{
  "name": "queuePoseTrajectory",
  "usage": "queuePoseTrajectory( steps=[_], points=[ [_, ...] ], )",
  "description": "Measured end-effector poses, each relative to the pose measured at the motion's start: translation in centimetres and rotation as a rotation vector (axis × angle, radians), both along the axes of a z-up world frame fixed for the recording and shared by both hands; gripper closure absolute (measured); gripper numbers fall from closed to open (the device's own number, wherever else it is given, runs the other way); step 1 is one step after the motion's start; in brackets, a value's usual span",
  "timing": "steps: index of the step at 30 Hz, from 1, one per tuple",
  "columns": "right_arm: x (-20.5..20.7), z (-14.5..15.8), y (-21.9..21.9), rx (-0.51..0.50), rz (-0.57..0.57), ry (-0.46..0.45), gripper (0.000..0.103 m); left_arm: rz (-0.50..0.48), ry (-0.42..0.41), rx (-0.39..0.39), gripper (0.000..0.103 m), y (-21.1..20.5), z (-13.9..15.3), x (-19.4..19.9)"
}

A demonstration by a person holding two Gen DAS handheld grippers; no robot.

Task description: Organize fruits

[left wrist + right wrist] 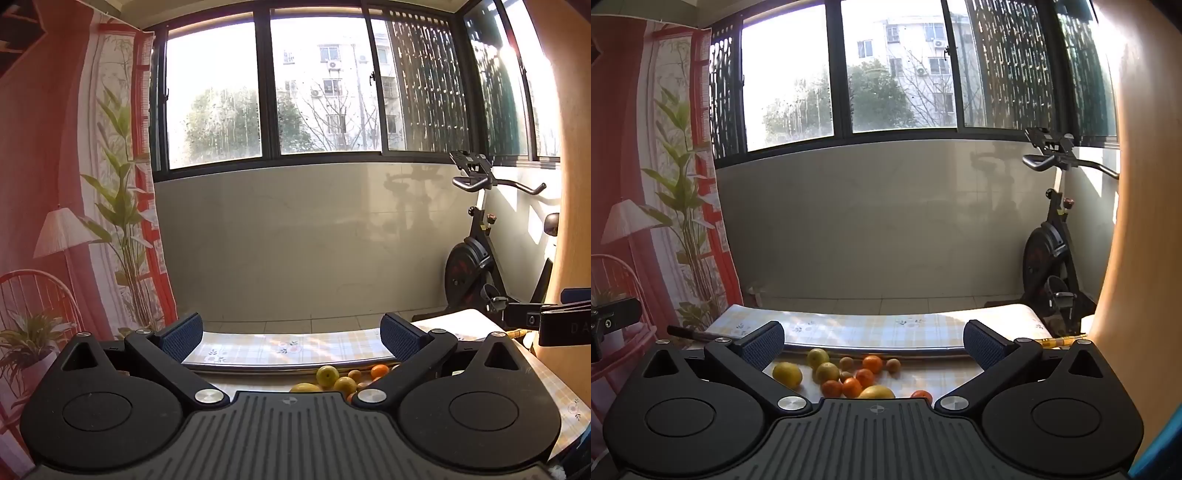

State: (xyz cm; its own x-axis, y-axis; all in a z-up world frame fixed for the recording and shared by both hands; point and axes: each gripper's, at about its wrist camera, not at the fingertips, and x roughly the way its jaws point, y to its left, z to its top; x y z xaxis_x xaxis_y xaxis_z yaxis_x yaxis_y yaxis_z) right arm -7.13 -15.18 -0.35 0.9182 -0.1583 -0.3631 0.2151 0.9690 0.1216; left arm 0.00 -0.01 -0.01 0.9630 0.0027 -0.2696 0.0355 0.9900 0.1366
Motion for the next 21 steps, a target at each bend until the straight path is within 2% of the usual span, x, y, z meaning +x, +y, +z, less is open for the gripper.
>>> queuePoseTrajectory(
  steps=[16,21],
  points=[
    [-0.35,0.75,0.72,-0.004,-0.014,-0.002,0.0,0.001,0.016,-0.016,0.0,0.1,0.22,0.1],
    [-0.11,-0.08,0.04,-0.003,-0.01,-0.004,0.0,-0.006,0.022,-0.023,0.0,0.1,0.26,0.13]
  ],
)
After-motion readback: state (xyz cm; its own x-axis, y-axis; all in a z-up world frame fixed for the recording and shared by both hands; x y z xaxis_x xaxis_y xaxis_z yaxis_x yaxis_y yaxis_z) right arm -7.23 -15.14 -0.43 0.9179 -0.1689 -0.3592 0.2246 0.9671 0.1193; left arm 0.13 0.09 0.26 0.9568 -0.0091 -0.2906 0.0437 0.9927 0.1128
